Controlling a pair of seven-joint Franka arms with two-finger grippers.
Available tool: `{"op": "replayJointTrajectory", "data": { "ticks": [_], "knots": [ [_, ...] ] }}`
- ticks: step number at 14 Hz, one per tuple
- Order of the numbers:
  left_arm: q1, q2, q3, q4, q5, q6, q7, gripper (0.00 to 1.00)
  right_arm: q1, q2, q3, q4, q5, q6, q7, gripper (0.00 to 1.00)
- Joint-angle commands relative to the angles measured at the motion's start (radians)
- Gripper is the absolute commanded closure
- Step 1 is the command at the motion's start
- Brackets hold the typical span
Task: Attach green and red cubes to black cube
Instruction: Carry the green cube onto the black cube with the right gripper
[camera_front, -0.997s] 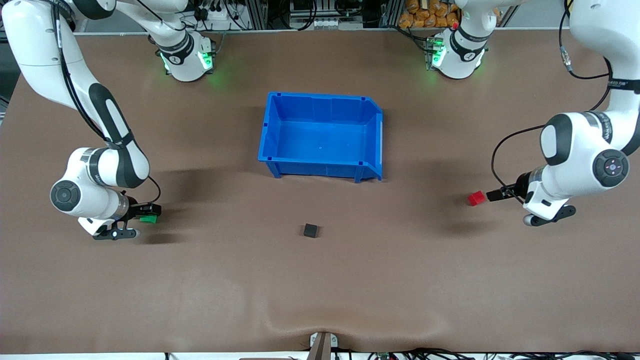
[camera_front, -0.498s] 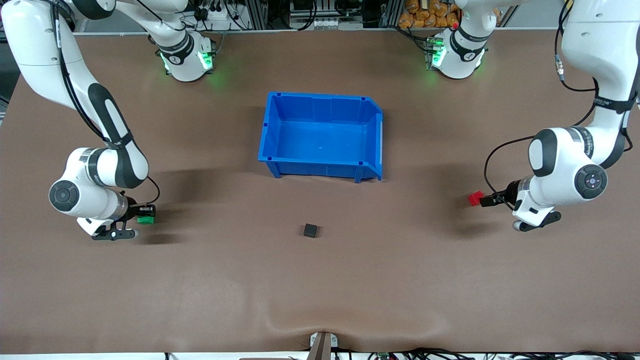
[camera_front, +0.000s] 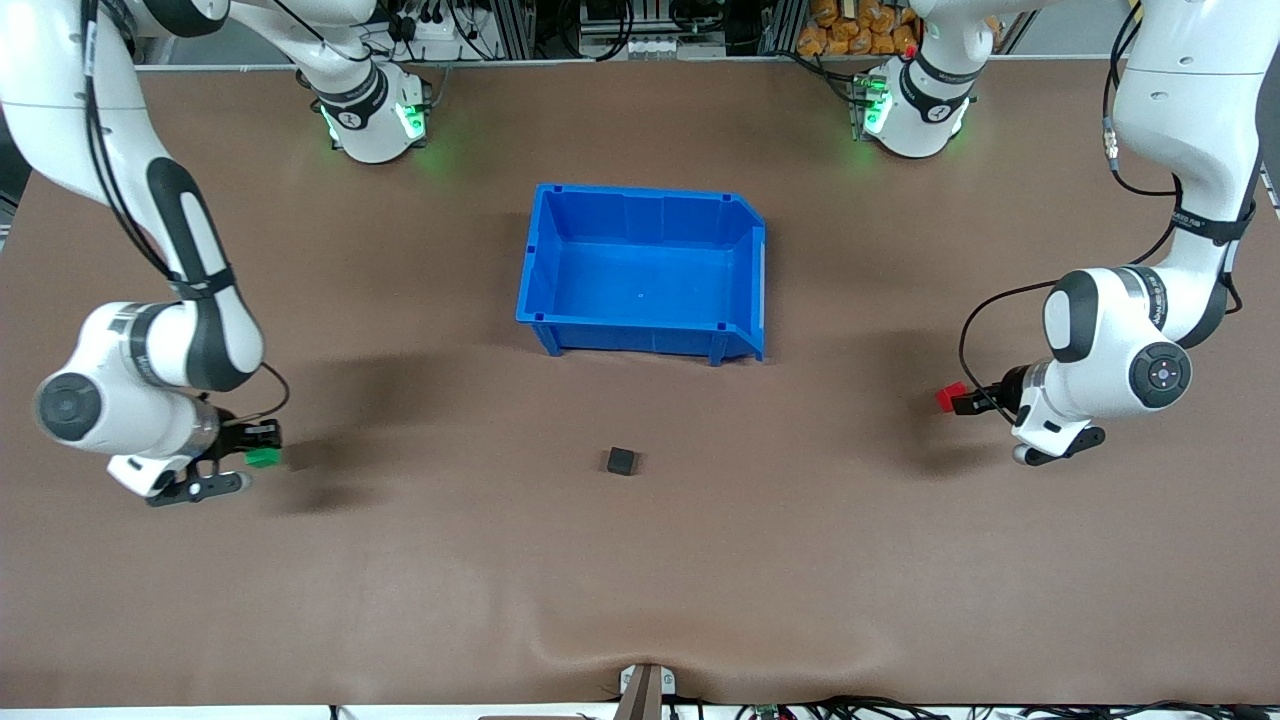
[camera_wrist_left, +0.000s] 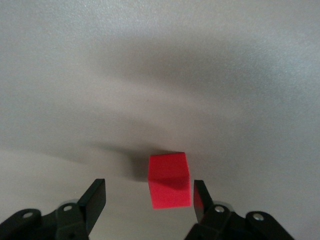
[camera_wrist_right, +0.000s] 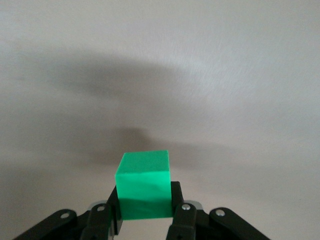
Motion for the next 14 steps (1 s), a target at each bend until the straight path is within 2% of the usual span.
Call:
{"op": "replayJointTrajectory", "data": {
  "ticks": [1, 4, 10, 14],
  "knots": [
    [0.001, 0.016, -0.005, 0.003, -0.013, 0.01, -0.011, 0.21, -0.035, 0.0, 0.014, 0.069, -0.012, -0.047, -0.225, 1.0],
    [-0.009, 0.023, -0.006, 0.005, -0.013, 0.029, -0.013, 0.21, -0.009, 0.004, 0.018, 0.104, -0.008, -0.047, -0.445, 1.0],
    [-0.009, 0.051, -0.016, 0.002, -0.051, 0.076, -0.019, 0.25, 0.169, 0.021, 0.02, 0.15, -0.008, -0.035, -0.663, 1.0],
    [-0.003, 0.049, -0.016, 0.0, -0.051, 0.077, -0.019, 0.41, 0.261, 0.056, 0.02, 0.202, -0.005, -0.035, -0.708, 1.0]
  ]
}}
